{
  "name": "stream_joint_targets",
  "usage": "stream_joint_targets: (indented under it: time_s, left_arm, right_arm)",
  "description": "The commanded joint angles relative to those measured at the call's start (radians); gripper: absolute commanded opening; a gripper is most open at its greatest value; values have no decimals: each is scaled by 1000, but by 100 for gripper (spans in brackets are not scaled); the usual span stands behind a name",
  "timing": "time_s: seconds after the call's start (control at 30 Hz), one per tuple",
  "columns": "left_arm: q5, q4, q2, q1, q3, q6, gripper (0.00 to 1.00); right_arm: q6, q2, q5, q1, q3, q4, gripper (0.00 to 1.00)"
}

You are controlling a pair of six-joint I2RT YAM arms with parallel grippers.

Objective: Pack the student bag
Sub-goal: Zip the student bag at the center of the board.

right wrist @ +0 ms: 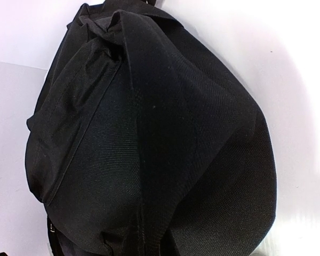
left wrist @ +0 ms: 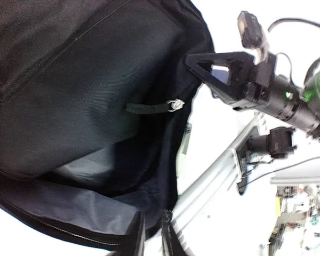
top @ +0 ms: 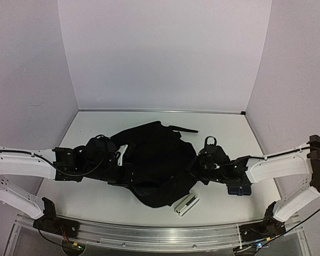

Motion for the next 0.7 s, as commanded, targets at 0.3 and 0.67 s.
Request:
stream_joint_targets:
  time_s: [0.3,0.67]
  left_arm:
    - [115,-4,283,41,277,272,46]
    - [222,63,398,32,301,272,46]
  right_arm:
    - [-314,-12,67,-69,55,-22,0]
    - [-553,302,-50,-227,395,-23,0]
